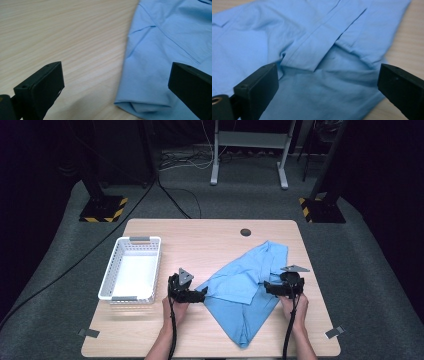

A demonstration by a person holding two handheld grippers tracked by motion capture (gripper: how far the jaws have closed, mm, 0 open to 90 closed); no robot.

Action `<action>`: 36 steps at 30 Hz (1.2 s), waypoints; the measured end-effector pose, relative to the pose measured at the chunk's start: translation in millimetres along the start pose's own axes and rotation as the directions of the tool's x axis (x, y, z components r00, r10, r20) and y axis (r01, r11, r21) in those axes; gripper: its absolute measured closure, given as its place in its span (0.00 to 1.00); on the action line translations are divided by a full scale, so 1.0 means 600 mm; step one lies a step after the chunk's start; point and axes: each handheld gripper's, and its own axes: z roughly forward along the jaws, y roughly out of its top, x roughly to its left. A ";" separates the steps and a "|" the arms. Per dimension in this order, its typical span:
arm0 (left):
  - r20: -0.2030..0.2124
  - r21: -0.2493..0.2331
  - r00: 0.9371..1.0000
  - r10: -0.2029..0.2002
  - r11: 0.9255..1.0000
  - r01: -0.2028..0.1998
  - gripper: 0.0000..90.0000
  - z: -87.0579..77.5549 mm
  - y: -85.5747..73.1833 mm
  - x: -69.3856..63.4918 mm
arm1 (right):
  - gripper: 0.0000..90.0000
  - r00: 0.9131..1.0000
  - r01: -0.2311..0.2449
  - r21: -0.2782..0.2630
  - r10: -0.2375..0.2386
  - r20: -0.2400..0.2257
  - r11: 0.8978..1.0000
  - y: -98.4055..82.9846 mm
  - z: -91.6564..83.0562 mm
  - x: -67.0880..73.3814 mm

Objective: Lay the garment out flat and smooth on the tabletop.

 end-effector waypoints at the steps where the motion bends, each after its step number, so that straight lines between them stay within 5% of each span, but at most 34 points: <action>1: 0.003 0.012 1.000 0.015 1.000 -0.015 0.00 0.002 0.001 -0.003 | 0.01 1.000 0.001 0.002 -0.001 -0.012 1.000 -0.007 0.007 0.002; 4: 0.020 0.035 0.998 0.056 0.998 -0.056 0.00 0.006 0.003 -0.010 | 0.00 0.999 0.032 0.031 -0.031 -0.032 0.999 -0.017 0.025 0.010; 7: 0.029 0.068 0.997 0.075 0.995 -0.077 0.00 0.011 0.004 -0.013 | 0.00 0.997 0.077 0.051 -0.077 0.006 0.996 -0.020 0.034 0.019; 11: 0.043 0.156 0.989 0.141 0.977 -0.146 0.01 0.025 0.007 -0.028 | 0.00 0.996 0.084 0.045 -0.084 -0.002 0.995 -0.023 0.033 0.024; 15: 0.079 0.189 0.994 0.078 0.978 -0.092 0.01 0.028 0.008 -0.021 | 0.00 0.997 0.077 0.045 -0.078 0.007 0.996 -0.027 0.028 0.026; 36: 0.090 0.187 0.992 0.088 0.977 -0.103 0.01 -0.004 -0.015 -0.050 | 0.00 0.992 0.121 0.039 -0.120 -0.034 0.992 -0.079 -0.023 0.048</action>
